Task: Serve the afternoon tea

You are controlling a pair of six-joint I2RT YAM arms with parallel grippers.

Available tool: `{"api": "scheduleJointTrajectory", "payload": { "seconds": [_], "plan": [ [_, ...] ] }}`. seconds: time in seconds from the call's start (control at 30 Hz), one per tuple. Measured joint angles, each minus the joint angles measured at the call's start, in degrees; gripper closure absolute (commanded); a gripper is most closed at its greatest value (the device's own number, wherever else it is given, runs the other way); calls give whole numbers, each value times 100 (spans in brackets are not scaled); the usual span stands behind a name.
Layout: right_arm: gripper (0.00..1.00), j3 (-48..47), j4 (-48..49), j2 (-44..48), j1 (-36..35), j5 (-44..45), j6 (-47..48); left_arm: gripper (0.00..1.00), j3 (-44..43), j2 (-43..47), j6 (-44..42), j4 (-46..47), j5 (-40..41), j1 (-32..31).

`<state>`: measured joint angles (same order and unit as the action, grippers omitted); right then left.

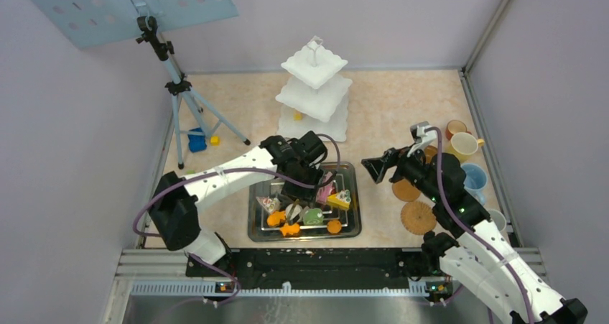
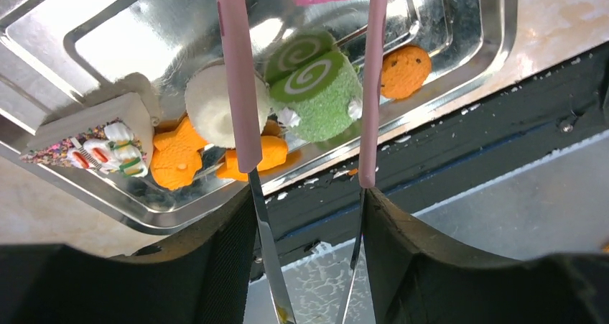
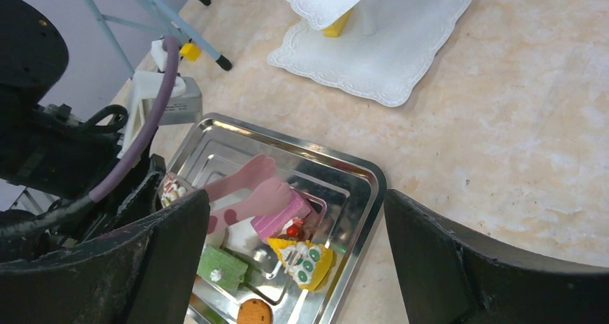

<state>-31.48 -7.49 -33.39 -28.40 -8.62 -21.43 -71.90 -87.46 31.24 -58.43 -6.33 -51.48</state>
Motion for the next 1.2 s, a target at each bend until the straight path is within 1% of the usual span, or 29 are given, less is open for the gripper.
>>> {"api": "scheduleJointTrajectory", "payload": {
  "seconds": [0.3, 0.4, 0.63, 0.8, 0.93, 0.97, 1.2],
  "plan": [
    [11, 0, -116, 114, 0, 46, 35, 39, -2, -472, 81, 350, 129, -136],
    [10, 0, -162, 153, 0, 63, 37, 40, -2, -564, 83, 439, 131, -151],
    [11, 0, -216, 190, 0, 103, 39, 47, 0, -590, 109, 490, 184, -155],
    [11, 0, -225, 190, 0, 103, 37, 42, 0, -595, 142, 490, 227, -155],
    [11, 0, -238, 208, 0, 103, 37, 42, 0, -632, 149, 487, 229, -155],
    [11, 0, -240, 212, 0, 103, 37, 42, 0, -651, 146, 487, 227, -157],
    [11, 0, -240, 223, 0, 103, 37, 55, 0, -796, 142, 487, 232, -199]
  ]
}}
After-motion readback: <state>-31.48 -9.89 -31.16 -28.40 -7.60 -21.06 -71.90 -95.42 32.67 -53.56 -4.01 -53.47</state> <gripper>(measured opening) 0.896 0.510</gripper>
